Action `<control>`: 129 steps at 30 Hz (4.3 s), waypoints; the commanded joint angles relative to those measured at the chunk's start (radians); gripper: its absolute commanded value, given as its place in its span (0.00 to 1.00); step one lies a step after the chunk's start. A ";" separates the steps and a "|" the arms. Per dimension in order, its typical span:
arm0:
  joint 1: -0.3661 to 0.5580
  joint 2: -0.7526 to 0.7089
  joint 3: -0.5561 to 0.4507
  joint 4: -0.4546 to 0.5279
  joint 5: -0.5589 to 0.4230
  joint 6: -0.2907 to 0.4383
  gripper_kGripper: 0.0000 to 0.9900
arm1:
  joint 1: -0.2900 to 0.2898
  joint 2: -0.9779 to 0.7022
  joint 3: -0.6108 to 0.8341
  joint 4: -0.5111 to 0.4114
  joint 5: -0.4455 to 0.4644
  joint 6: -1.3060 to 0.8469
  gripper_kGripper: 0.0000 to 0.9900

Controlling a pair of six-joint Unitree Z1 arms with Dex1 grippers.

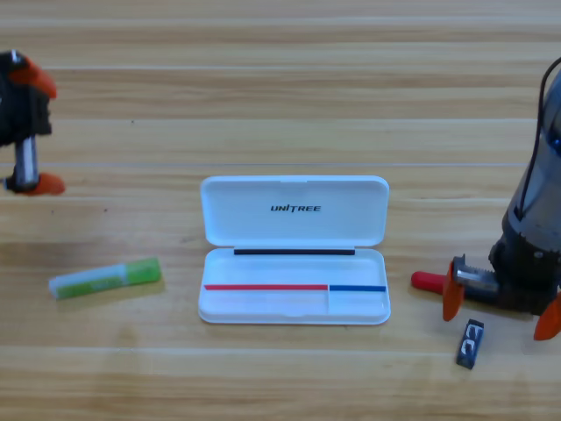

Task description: Clean up eraser and pencils

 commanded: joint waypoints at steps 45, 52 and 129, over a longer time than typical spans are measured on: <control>0.093 0.434 -0.181 0.192 -0.275 -0.149 0.98 | 0.081 -0.001 -0.297 0.207 -0.121 -0.927 0.00; 0.121 0.463 -0.169 0.192 -0.286 -0.146 0.98 | 0.105 0.132 -0.464 0.379 0.025 -1.544 0.00; -0.031 0.396 -0.355 0.379 -0.309 -0.080 0.00 | -0.033 0.078 -0.240 0.201 -0.062 -1.737 0.64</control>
